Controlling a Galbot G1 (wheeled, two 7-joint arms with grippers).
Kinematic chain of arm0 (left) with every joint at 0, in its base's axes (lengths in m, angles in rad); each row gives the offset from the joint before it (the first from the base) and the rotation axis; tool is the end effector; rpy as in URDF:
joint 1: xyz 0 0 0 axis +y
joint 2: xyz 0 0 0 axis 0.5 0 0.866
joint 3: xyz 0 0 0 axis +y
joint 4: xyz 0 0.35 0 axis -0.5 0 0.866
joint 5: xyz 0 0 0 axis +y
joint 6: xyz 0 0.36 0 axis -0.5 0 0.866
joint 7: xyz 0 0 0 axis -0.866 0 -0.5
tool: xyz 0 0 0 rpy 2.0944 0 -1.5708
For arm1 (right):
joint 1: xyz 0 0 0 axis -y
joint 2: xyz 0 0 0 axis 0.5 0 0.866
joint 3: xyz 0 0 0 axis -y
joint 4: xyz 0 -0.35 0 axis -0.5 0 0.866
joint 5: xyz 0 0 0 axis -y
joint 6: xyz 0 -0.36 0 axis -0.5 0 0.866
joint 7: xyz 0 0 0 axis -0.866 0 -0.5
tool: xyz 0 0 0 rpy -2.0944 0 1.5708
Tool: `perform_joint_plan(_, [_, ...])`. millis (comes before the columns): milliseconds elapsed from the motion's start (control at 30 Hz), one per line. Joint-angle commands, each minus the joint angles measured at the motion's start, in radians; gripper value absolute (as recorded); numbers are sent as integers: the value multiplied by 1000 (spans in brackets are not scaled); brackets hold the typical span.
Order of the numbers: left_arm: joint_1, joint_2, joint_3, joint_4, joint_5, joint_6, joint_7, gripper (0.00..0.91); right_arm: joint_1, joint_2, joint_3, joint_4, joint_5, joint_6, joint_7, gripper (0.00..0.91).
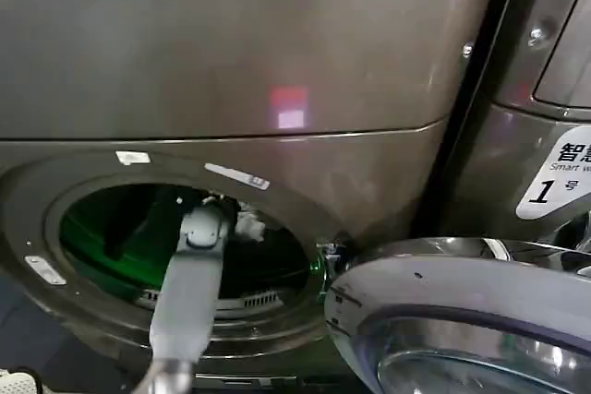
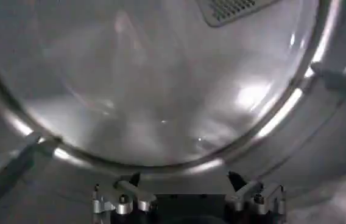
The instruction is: Grasp the clothes from the dryer.
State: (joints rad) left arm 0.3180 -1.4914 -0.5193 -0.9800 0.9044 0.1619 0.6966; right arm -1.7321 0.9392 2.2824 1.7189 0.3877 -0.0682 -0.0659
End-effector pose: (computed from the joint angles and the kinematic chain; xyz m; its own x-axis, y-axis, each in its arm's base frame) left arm 0.5887 0.0424 -0.2101 -0.8429 0.2281 0.4873 0.5256 0.5426 0.6552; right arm -0.0725 -0.4576 0.0165 -0.3478 0.7337 -0.5838 0.9266 0.1740 -0.3333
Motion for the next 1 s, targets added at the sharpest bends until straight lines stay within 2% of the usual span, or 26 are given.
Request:
perform_joint_plan(33, [-64,19,-28,39,312,-273,565,907,-6,-4,-3,6,-10,0,0,907])
perform_joint_plan(167, [-86,20,-34,40,359,-332,647,907,-10,-6,-2,13,-10,-3,0,907])
perform_joint_plan(233, [-90,24,-33,21,389,-437,653,907,-10,-3,-5,19,-11,-4,0,907])
perform_joint_plan(300, [-110,22,-44,46,423,-465,653,907,-10,4,-7,22,-11,-3,0,907])
perform_joint_plan(433, [-123,31,-38,71,411,-448,651,907,-14,10,-5,10,-12,6,0,907])
perform_joint_plan(567, [-149,30,-26,95,414,-362,651,907,-10,9,-10,13,-14,8,-1,907])
perform_joint_plan(700, [-163,31,-9,109,434,-312,646,907,-3,10,-20,16,-16,8,-1,907])
perform_joint_plan(1000, [-188,24,18,207,418,-324,595,907,13,14,-48,21,-35,11,-1,907])
